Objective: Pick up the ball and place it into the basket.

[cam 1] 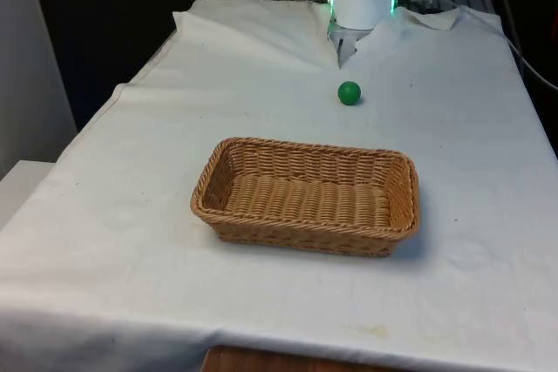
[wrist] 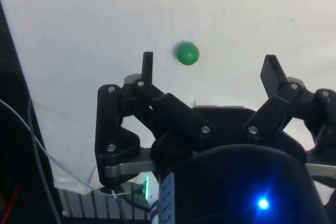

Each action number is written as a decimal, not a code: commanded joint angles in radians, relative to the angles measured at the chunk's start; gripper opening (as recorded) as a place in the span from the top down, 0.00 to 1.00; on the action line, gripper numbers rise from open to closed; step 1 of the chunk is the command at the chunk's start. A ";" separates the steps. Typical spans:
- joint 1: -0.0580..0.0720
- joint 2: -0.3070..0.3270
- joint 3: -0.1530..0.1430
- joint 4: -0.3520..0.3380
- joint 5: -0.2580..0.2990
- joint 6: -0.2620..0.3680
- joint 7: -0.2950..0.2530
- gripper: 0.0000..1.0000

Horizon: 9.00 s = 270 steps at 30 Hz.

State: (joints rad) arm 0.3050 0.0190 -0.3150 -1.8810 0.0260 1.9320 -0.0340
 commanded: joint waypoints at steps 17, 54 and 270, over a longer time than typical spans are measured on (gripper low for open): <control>-0.002 -0.115 -0.010 -0.127 -0.077 0.004 -0.036 0.00; -0.011 -0.433 -0.016 -0.607 -0.233 0.182 0.034 0.00; 0.030 -0.123 -0.016 -0.626 -0.122 0.623 0.022 0.99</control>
State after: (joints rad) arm 0.3300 -0.1230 -0.3330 -2.5300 -0.1150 2.5630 -0.0040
